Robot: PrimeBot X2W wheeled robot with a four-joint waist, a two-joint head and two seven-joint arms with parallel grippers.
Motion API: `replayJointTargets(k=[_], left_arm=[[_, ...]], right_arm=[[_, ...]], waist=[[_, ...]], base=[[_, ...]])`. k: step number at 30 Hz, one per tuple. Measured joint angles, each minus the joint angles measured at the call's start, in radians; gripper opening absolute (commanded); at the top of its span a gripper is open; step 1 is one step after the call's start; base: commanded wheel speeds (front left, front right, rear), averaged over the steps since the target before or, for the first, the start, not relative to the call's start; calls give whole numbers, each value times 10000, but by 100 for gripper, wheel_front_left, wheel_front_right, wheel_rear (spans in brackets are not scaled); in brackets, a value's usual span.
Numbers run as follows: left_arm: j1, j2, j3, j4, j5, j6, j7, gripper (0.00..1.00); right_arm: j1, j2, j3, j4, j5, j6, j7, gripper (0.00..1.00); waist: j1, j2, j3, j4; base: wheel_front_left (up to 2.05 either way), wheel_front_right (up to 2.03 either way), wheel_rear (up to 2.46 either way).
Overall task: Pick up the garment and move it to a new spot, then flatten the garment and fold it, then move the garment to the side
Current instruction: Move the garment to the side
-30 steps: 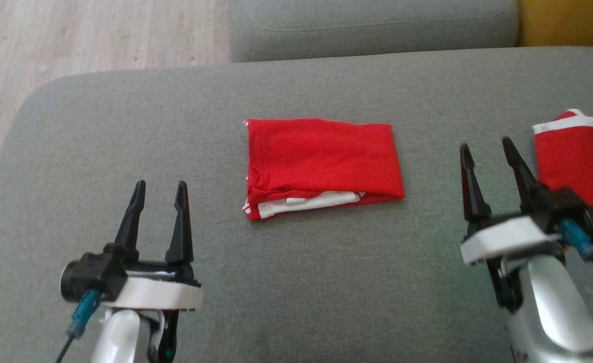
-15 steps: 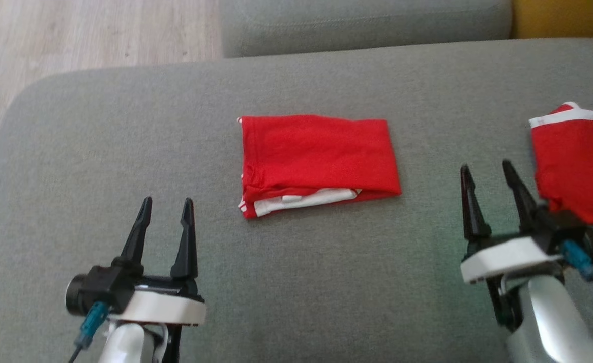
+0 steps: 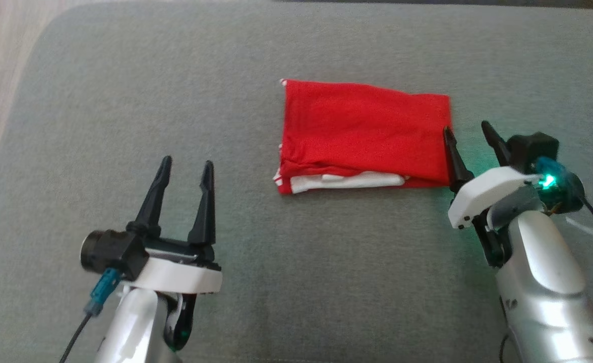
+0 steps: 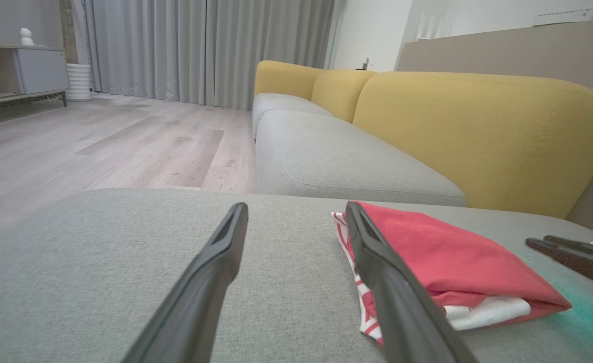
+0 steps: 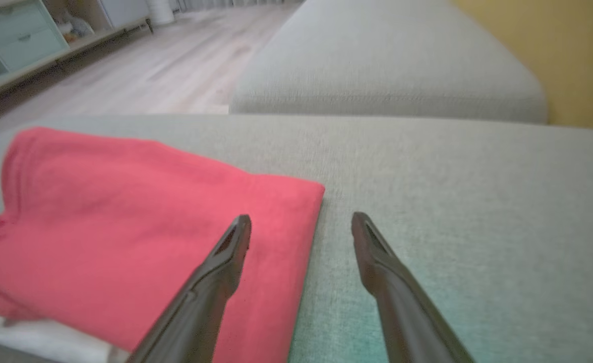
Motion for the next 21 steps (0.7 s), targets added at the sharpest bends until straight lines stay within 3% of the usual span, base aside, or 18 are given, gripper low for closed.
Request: replayJointTargets(k=[11,12,13,21], left_arm=[[-288,-12,-238,35,-163,15,0,100],[-288,-12,-272,40,-163,23,0,100],[-287,-13,-278,38,-163,77,0,100],[-187,-12,-84,46,-119,104,0,100]], right_arm=[[-1422,-150,-6,2635,-151,0,978,100],[-1498,-174,100,2780,-113,0,1018,67],[-1551,-201,157,2890,-146,0,1012,0],[-1546,-123,602,3110,-1271,0,-42,0]], waist=[[-1,0,297,754],[-1,0,265,768],[-2,0,226,771],[-1,0,-193,320]], base=[[0,0,0],[0,0,0],[0,0,0],[0,0,0]])
